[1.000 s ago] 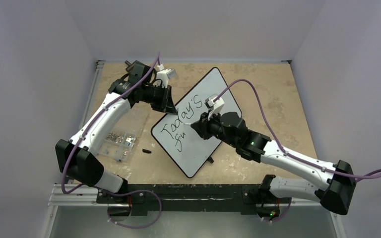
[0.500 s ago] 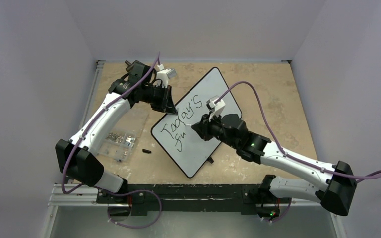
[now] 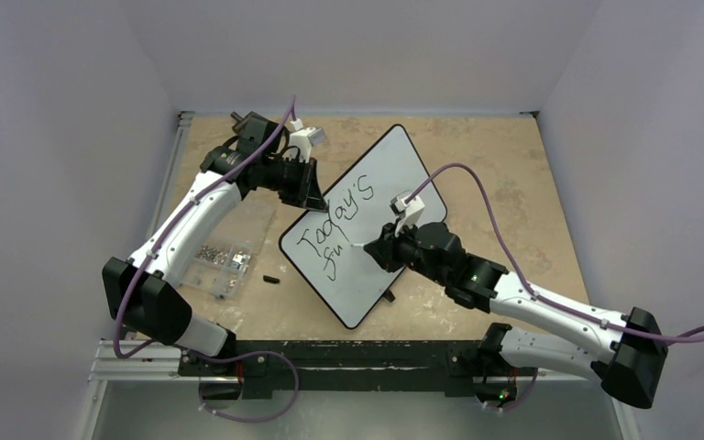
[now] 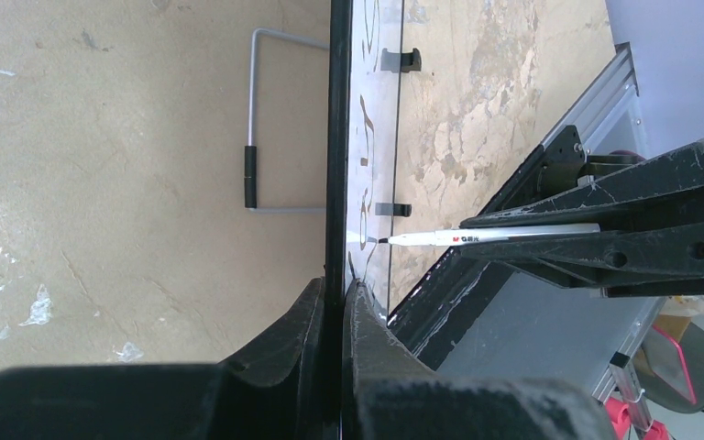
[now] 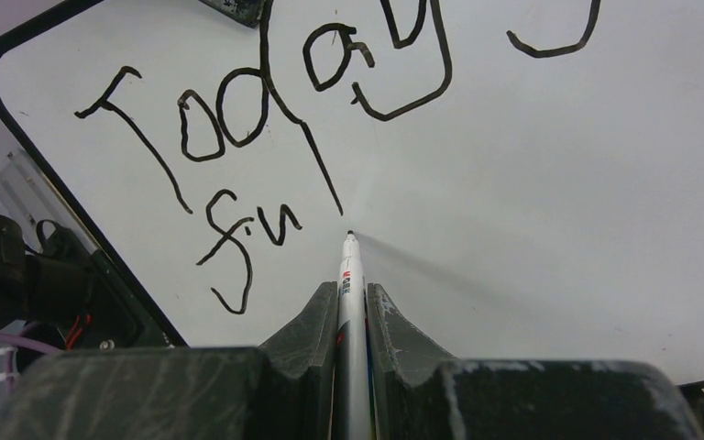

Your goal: Write a sentence on the whiteboard

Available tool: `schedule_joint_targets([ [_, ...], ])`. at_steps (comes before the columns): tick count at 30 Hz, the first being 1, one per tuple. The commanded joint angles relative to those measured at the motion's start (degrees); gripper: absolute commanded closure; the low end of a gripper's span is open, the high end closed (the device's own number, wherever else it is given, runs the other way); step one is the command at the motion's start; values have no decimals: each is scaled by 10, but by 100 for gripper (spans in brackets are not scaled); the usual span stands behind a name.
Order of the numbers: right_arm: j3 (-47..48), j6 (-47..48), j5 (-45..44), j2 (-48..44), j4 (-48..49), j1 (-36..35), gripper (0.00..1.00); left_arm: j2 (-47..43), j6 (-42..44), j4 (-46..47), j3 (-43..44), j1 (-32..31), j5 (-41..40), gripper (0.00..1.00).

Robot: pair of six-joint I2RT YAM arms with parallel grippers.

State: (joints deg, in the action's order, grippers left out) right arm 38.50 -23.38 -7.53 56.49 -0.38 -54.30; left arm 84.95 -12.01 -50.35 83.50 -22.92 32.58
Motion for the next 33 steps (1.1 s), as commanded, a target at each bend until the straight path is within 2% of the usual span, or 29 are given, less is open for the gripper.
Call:
schedule_joint_targets([
  [1, 19, 2, -21, -2, 5, 2, 100, -18, 10, 19, -1, 5, -59, 100],
  [17, 79, 32, -52, 7, -23, 3, 100, -21, 10, 19, -1, 5, -60, 100],
  [33, 104, 44, -60, 57, 23, 12, 100, -22, 10, 19, -2, 5, -59, 100],
])
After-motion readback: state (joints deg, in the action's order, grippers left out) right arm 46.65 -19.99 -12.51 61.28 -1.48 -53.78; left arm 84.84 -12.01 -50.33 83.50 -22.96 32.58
